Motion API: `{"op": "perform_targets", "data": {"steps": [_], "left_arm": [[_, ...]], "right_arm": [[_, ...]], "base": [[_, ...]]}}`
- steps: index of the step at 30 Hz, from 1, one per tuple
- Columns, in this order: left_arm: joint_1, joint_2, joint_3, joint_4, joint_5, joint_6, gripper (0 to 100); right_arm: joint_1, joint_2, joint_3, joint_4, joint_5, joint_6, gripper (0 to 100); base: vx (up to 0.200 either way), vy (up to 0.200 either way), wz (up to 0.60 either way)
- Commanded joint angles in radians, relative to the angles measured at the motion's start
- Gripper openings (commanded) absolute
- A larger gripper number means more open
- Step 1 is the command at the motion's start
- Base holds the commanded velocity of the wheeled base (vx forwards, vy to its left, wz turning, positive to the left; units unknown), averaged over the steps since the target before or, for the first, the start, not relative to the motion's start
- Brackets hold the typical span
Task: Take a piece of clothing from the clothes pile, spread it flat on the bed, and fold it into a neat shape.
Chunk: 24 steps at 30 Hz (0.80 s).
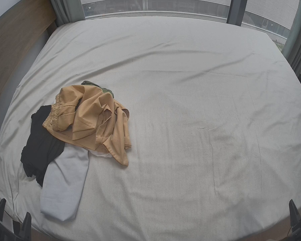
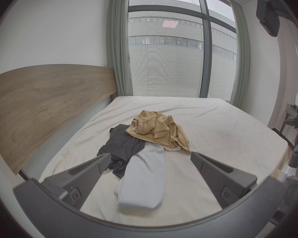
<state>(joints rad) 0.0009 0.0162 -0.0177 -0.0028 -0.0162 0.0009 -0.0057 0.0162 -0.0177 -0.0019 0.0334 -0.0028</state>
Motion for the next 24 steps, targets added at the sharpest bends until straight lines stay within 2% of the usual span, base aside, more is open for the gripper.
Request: {"op": "perform_targets", "data": {"steps": [1,12,15,16,18,20,22,24], "left_arm": [[-0.001,-0.016,0.018,0.001,-0.002,0.008,100],[-0.001,-0.016,0.018,0.001,-0.002,-0.001,100],[-0.001,-0.016,0.018,0.001,-0.002,0.001,100],[-0.001,-0.016,0.018,0.001,-0.002,-0.001,100],[-0.001,-0.016,0.018,0.001,-0.002,0.001,100],[-0.001,-0.016,0.018,0.001,-0.002,0.001,100],[-0.001,-0.016,0.018,0.001,-0.002,0.001,100],[-0.001,-0.016,0.018,0.001,-0.002,-0.001,100]], "right_arm": [[0.000,-0.004,0.018,-0.001,0.000,-0.003,100],[0.000,-0.007,0.018,-0.003,0.008,-0.028,100],[-0.003,0.001,-0.028,-0.058,0.026,-0.014,100],[0.003,0.080,-0.189,-0.167,0.028,0.015,100],[0.015,0.284,-0.360,-0.219,0.037,0.032,100],[0.032,0.340,-0.392,-0.219,0.040,0.033,100],[0.121,0.436,-0.397,-0.221,0.043,0.041,100],[0.161,0.496,-0.383,-0.228,0.043,0.049,100]], "base": [[0.000,0.000,0.00],[0.000,0.000,0.00],[0.000,0.000,0.00],[0.000,0.000,0.00],[0.000,0.000,0.00],[0.000,0.000,0.00],[0.000,0.000,0.00],[0.000,0.000,0.00]]}}
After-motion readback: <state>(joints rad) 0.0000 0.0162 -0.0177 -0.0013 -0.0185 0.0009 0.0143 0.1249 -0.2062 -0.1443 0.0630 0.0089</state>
